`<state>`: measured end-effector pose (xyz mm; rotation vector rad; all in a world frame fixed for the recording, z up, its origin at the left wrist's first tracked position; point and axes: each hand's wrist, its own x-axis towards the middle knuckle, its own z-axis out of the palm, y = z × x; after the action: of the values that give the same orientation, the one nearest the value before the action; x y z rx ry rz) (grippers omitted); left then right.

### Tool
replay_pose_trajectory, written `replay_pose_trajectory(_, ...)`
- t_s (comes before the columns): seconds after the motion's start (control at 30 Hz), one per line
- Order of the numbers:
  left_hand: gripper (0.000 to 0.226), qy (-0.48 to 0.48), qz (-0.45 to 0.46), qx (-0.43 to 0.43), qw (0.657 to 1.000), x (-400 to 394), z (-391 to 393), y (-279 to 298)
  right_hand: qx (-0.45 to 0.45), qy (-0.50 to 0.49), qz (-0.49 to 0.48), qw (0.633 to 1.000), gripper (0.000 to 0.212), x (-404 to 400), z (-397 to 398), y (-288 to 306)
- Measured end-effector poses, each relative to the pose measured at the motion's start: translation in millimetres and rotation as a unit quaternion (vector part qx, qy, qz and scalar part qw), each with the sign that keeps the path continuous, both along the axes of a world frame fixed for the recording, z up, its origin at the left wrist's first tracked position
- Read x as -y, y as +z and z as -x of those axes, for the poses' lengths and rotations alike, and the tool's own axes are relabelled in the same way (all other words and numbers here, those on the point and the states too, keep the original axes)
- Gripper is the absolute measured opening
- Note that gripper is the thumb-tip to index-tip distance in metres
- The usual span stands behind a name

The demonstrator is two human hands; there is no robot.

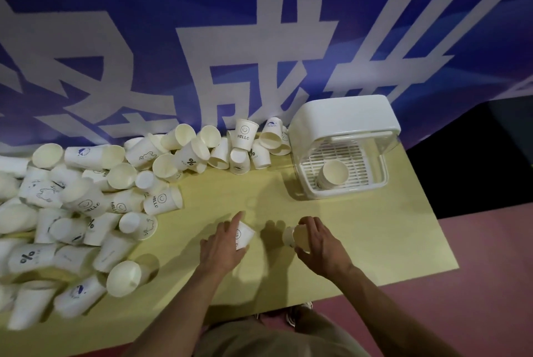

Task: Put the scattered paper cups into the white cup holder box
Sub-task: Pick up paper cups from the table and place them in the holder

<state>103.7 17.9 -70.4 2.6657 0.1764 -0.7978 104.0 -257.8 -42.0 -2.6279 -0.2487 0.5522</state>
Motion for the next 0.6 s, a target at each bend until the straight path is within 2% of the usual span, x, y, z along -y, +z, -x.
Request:
replay_pose_trajectory(0.17,0.069,-0.019,0.058,0.073,0.995,32,-13,19,0.026,-0.011,-0.018,0.999,0.058,17,-5,13)
replay_pose_trajectory(0.3,0.063,-0.017,0.146,0.153,0.977,70,-30,41,0.079,-0.020,-0.062,0.995,0.055,40,-16,31)
replay_pose_trajectory(0.47,0.075,-0.010,0.206,0.252,0.945,128,-58,80,0.127,-0.049,-0.120,0.983,0.068,84,-28,55)
replay_pose_trajectory(0.6,0.082,-0.016,0.225,0.291,0.930,169,-84,104,0.131,-0.043,-0.151,0.979,0.063,120,-37,63)
